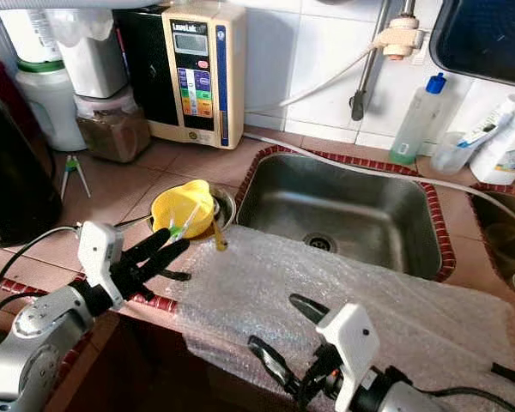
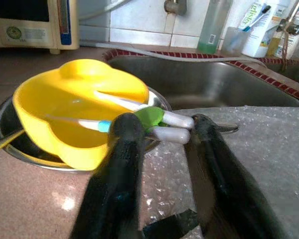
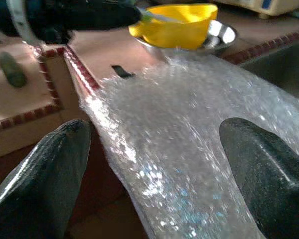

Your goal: Kitchen organization

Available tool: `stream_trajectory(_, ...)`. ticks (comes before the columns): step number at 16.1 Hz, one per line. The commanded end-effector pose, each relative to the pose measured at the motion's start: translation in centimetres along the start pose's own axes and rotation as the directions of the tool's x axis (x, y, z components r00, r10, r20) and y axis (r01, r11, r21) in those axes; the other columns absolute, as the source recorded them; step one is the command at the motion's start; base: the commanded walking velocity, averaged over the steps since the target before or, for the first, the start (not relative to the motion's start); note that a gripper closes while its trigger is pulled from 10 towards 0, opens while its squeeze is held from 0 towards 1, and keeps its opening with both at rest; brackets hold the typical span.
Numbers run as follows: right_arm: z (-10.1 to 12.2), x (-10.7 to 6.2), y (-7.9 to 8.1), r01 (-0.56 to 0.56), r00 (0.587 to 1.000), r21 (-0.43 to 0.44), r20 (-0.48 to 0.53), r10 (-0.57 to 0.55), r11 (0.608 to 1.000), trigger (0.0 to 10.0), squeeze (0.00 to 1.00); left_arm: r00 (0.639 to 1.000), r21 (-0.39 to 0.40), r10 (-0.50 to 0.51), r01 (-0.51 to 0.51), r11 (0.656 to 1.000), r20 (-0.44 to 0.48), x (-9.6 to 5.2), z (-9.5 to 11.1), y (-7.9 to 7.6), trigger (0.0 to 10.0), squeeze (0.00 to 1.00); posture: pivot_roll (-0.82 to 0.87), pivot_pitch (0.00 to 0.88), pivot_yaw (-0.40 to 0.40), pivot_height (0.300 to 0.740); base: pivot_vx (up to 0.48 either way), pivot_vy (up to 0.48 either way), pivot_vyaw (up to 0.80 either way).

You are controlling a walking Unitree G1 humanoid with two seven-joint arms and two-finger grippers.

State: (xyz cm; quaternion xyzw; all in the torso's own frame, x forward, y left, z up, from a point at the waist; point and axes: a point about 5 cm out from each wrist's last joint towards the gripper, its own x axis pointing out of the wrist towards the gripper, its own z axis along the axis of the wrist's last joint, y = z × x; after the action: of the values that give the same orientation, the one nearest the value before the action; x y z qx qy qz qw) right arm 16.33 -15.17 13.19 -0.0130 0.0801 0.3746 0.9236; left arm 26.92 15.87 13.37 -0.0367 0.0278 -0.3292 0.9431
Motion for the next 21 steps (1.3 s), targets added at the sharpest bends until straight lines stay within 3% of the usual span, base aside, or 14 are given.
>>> stream_trajectory(1,-0.4,-0.3,-0.4,0.036,0.999,-0.009,-0.011,-0.037,0.999,10.0,0.00,1.000,0.018,-0.003,0.003,1.000,-0.002,0.3,0.1,-0.1,0.0,0.00,0.08,0.012,-0.002,0.740,0.000,0.000,0.00)
stream_trajectory(4,-0.5,-0.5,-0.7,0.100,0.995,-0.038,0.005,-0.100,0.994,10.0,0.00,1.000,0.021,0.003,-0.003,1.000,0.007,0.5,0.2,0.0,0.0,0.00,0.08,0.015,0.004,0.740,0.000,0.000,0.00)
stream_trajectory(11,-0.6,-0.1,-0.8,0.124,0.992,-0.058,0.034,-0.122,0.991,10.0,0.00,1.000,0.032,0.013,-0.014,0.999,0.015,0.6,0.5,0.3,0.0,0.00,0.08,0.015,0.003,0.740,0.000,0.000,0.00)
stream_trajectory(15,-0.4,0.2,-1.1,0.134,0.990,-0.068,0.044,-0.132,0.989,10.0,0.00,0.998,0.079,0.067,-0.067,0.995,0.004,-0.1,0.7,1.8,0.0,0.00,0.09,0.016,-0.002,0.740,0.000,0.000,0.00)
stream_trajectory(21,-0.1,0.3,-1.2,0.148,0.988,-0.083,0.049,-0.144,0.986,10.0,0.00,0.989,0.149,0.148,-0.150,0.978,0.023,0.0,1.3,3.4,0.0,0.00,0.09,0.019,-0.006,0.740,0.000,0.000,0.00)
